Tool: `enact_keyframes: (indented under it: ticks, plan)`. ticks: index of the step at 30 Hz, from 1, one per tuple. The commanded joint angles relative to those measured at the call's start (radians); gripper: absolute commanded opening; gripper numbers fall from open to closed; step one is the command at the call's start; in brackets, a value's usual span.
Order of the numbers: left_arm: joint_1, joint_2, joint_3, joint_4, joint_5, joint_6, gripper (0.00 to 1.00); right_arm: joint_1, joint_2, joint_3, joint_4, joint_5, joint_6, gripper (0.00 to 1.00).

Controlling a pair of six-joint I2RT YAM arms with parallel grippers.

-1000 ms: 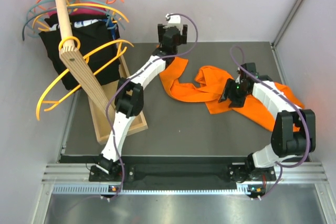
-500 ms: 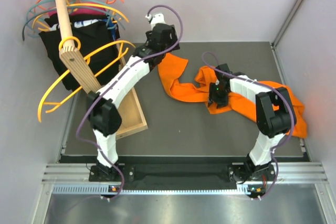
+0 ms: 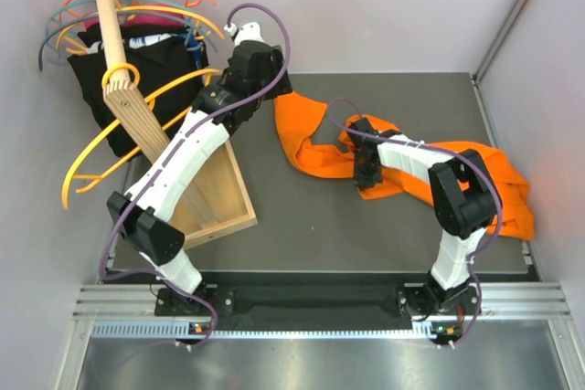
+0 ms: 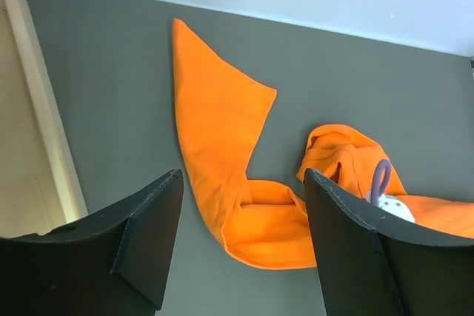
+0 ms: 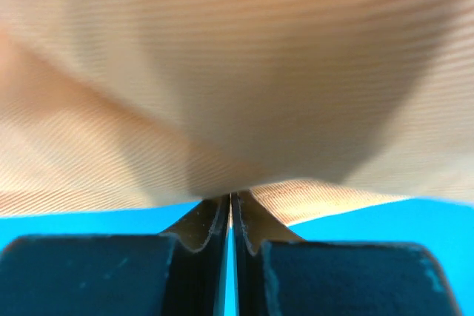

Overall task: Place the trousers on the hanger
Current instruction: Flatten out the trousers at the center of the board.

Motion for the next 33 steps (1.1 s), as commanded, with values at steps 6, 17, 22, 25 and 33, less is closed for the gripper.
enact_keyframes:
  ticks: [6, 17, 22, 25, 33]
  plan:
    - [0.000, -0.098, 0.010, 0.039, -0.028, 0.096, 0.71, 0.261, -0.052, -0.067, 0.027, -0.346, 0.188, 0.00]
    - [0.002, -0.111, 0.001, 0.056, 0.077, 0.049, 0.67, 0.217, -0.189, -0.044, -0.116, -0.103, 0.001, 0.77]
    - [0.002, -0.114, -0.019, 0.033, 0.055, 0.042, 0.66, 0.238, -0.142, -0.061, -0.082, -0.120, 0.009, 0.85]
    - [0.002, -0.114, -0.019, 0.022, 0.048, 0.050, 0.66, 0.287, -0.074, -0.035, -0.073, -0.131, 0.035, 0.82]
    - [0.002, -0.141, -0.042, 0.011, 0.051, 0.062, 0.65, 0.356, 0.070, -0.034, -0.065, -0.031, 0.131, 0.51]
